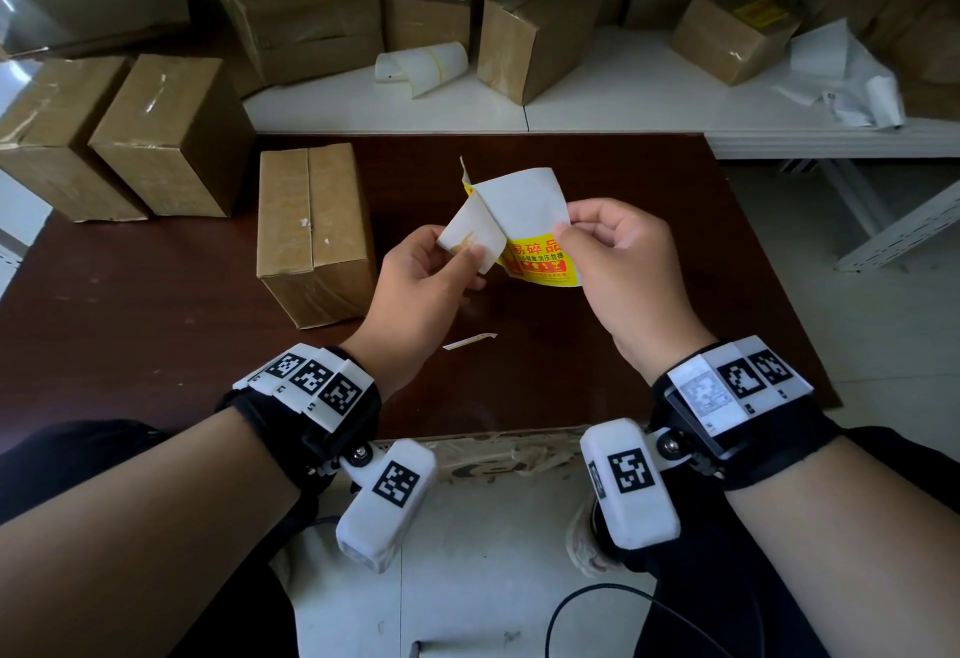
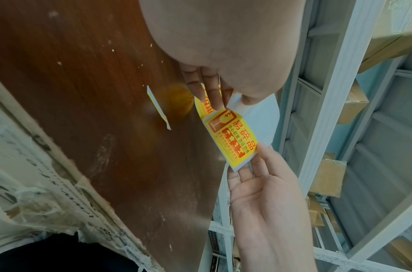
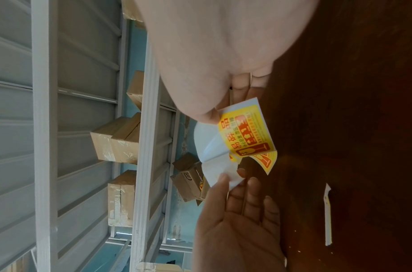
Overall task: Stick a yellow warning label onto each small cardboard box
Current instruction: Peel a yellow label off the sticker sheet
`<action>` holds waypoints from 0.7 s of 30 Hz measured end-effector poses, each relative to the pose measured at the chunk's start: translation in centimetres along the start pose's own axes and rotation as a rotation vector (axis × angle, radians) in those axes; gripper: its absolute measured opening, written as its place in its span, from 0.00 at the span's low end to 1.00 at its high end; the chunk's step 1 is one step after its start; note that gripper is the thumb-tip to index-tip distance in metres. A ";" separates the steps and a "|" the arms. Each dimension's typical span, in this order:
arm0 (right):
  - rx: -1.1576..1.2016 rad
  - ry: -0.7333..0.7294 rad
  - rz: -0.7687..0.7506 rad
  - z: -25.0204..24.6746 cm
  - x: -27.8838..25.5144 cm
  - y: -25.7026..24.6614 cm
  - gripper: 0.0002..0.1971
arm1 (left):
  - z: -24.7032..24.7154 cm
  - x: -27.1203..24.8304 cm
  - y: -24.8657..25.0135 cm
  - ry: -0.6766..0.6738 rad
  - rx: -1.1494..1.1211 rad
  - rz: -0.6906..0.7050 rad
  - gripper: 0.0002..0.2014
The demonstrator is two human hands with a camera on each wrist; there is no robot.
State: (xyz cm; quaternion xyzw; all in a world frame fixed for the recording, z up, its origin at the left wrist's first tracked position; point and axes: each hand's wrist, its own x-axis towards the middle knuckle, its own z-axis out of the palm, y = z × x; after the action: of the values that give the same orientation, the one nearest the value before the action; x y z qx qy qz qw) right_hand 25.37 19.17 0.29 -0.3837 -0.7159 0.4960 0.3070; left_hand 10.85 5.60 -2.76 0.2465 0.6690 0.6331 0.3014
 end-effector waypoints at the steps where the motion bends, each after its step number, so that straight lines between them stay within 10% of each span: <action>1: 0.007 0.005 0.000 -0.1 0.0 0.0 0.08 | 0.0 0.0 0.0 0.001 0.003 -0.002 0.01; 21: 0.167 0.177 0.105 -2.2 1.3 -1.0 0.13 | -0.1 0.0 -0.3 -0.020 0.032 -0.001 0.04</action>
State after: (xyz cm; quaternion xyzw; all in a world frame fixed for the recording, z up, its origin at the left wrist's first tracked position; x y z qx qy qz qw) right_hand 26.23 21.08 1.99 -0.4361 -0.6210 0.5337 0.3733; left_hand 10.78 5.49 -3.08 0.2574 0.6761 0.6197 0.3043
